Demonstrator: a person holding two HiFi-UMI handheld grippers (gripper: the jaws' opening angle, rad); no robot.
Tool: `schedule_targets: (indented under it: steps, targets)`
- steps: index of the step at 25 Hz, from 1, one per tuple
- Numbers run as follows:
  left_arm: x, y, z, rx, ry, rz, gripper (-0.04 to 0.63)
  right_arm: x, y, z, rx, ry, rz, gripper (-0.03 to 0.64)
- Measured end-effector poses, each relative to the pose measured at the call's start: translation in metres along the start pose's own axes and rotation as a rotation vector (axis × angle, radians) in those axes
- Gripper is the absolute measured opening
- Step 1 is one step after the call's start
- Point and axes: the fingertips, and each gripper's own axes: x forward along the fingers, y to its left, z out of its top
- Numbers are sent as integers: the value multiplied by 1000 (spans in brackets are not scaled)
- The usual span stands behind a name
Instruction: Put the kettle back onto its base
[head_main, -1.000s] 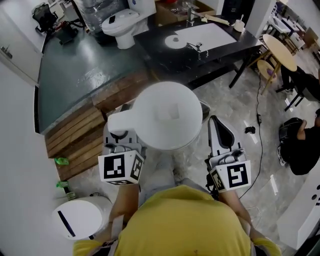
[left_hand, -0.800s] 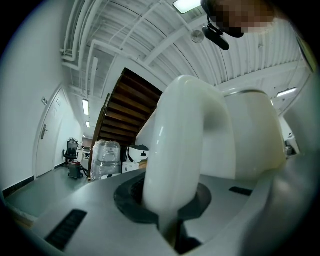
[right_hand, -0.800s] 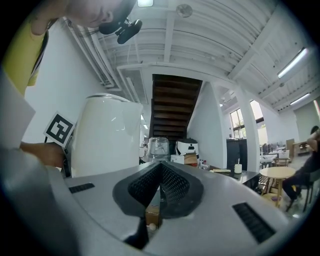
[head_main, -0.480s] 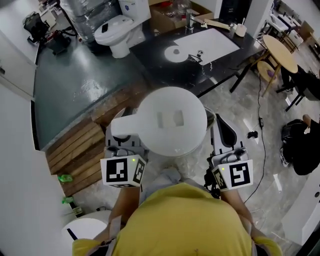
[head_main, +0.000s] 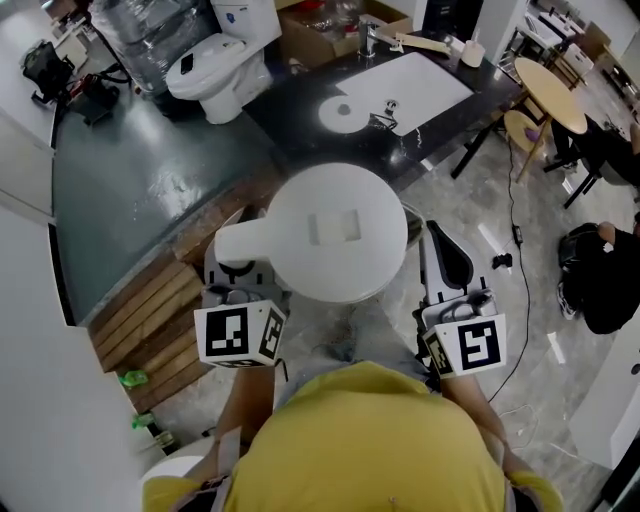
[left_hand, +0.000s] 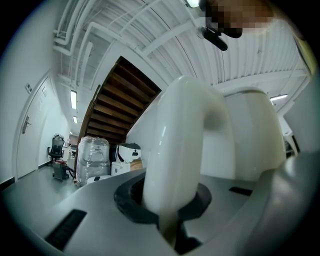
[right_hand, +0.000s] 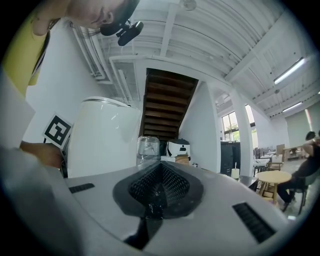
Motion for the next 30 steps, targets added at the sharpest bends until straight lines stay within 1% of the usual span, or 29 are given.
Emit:
schedule_targets:
  steps: [6,15,22,30]
  targets:
    - [44,9,-12,-22,1,2,41,40,-19,-3,-9,-15,11,15]
    - [132,13,-16,-6,-17,-2,41,121,-66,-13,0,-24,42,15]
    - [195,24,-17,-11,-21,19,41,180,-97,-24,-11,5,80,15]
    - [244,31,-20,5,-22,54,41,220,-115,-30,-6,8,138,15]
